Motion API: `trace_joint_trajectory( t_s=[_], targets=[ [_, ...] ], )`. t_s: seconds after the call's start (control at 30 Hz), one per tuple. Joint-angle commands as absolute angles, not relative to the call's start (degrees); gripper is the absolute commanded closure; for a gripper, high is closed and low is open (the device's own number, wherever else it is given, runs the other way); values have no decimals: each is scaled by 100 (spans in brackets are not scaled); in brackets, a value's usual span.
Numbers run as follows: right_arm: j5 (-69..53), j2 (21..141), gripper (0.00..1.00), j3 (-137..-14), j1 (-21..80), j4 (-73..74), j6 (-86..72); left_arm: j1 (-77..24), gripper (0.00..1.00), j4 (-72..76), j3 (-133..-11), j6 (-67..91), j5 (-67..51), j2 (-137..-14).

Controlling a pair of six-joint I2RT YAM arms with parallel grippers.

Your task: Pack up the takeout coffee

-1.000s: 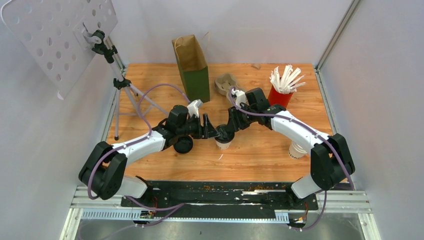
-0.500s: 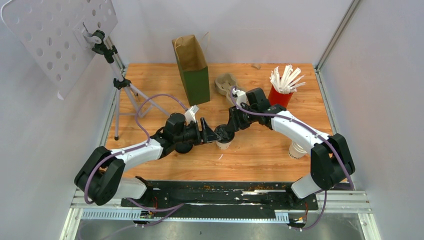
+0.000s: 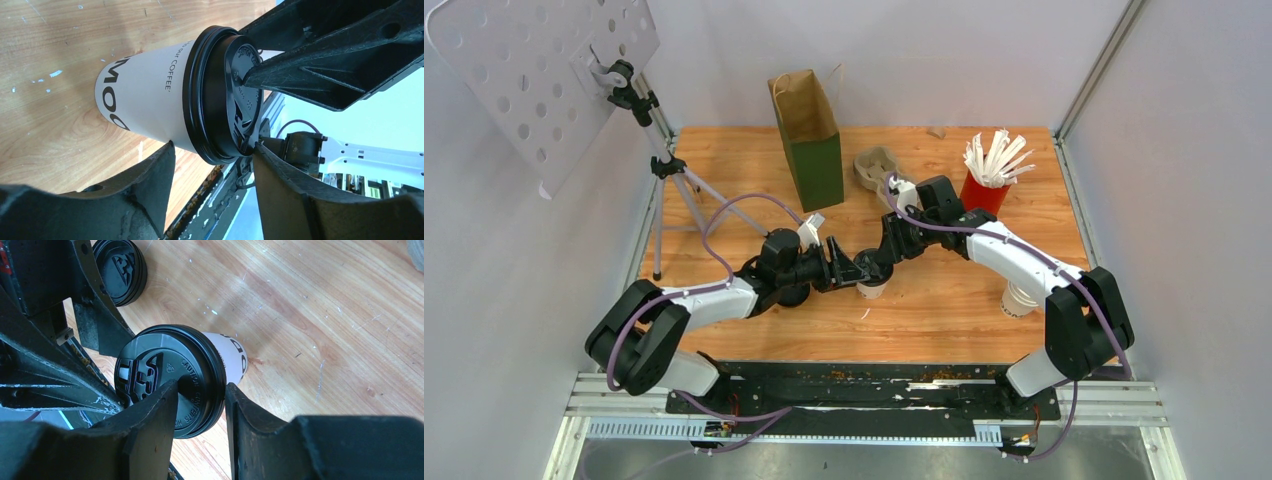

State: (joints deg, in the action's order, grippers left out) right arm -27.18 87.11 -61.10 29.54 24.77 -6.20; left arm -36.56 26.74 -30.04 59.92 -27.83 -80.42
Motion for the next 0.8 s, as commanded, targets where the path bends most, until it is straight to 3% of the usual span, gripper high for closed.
trace_joint_trajectory(
  t_s=[0.0,0.3,0.77],
  targets=[
    [-2490,8728,61,-5891,2940,2953,-517,-3700,38,3026,-2933,6087,-2655,-8062],
    [-2437,8677,61,-5713,2942,2918,-477,-3705,54,2675,-2830,5812,-2474,-8128],
    [-2434,8657,60,-5819,2931,2988,-437,-3701,53,2060,-2976,5519,-2377,-8099]
  ],
)
